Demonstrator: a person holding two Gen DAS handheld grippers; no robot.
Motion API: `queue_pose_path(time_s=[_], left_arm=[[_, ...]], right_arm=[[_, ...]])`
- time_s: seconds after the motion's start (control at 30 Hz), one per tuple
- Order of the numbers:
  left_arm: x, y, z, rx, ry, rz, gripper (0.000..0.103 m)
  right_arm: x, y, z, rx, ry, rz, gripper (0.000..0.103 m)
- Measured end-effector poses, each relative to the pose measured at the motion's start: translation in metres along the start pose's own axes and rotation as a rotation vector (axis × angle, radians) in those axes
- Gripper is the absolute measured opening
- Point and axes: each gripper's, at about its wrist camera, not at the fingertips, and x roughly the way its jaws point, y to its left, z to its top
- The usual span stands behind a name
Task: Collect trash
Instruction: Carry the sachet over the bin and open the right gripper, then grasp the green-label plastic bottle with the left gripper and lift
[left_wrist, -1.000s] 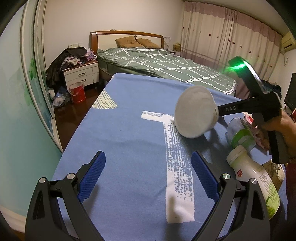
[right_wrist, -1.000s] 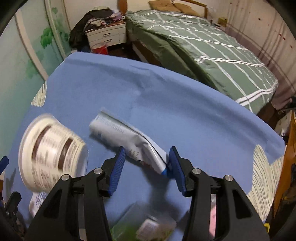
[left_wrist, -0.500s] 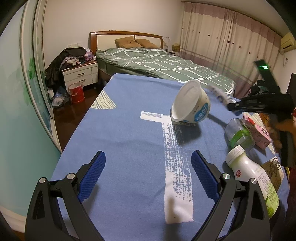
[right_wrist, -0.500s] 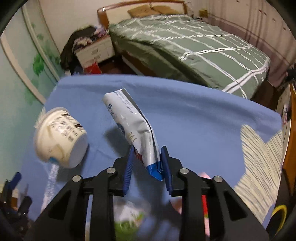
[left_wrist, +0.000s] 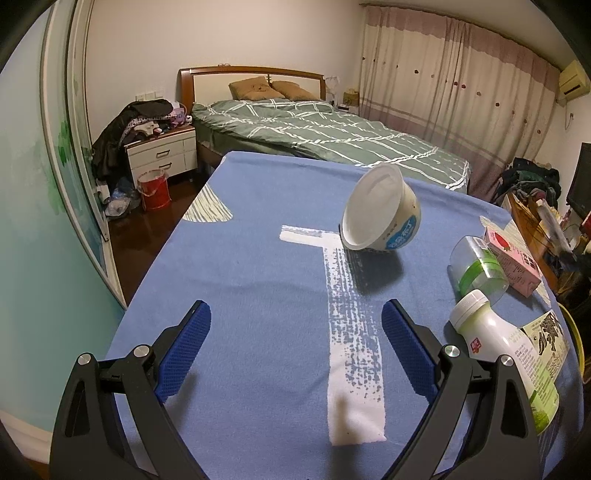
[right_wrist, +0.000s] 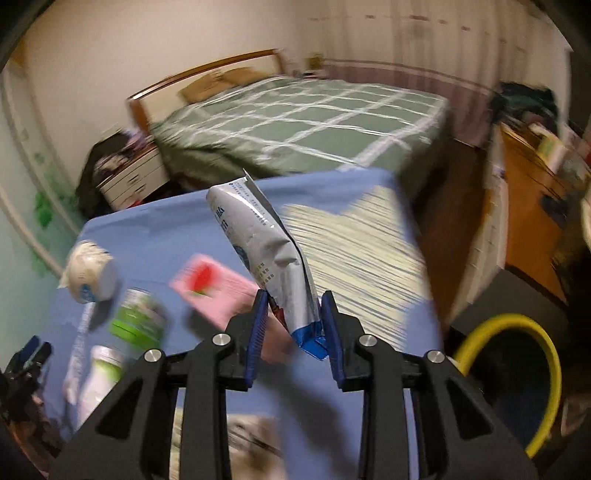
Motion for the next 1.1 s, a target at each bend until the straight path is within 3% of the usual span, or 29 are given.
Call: queue_pose_path(time_s=[0.27, 0.53, 0.8, 0.93, 1.1], left_arm=[[-0.001, -0.004, -0.001, 0.02, -0.001, 0.023, 0.092], [-0.004, -0.013, -0.001, 0.07, -0.02, 0.067, 0.092], [-0.013, -0.015, -0.002, 0.079, -0.057, 0.089, 0.092], [-0.026, -0.026, -0.012, 0.053, -0.019, 0.009, 0.092], [-0.056, -0.073, -0.027, 0.081, 0.007, -0.077, 0.094]], right_arm=[[-0.006, -0.121, -0.058, 0.228, 0.045, -0.205, 0.029], [-0.008, -0.183, -0.083, 0.359, 0.054, -0.254, 0.036], [-0.03, -0.172, -0.091, 0.338, -0.081, -0.257, 0.043], [-0.032, -0.143, -0.092, 0.267, -0.102, -0.226, 0.046], [-0.03, -0.112, -0.09, 0.183, -0.112, -0.209, 0.047]])
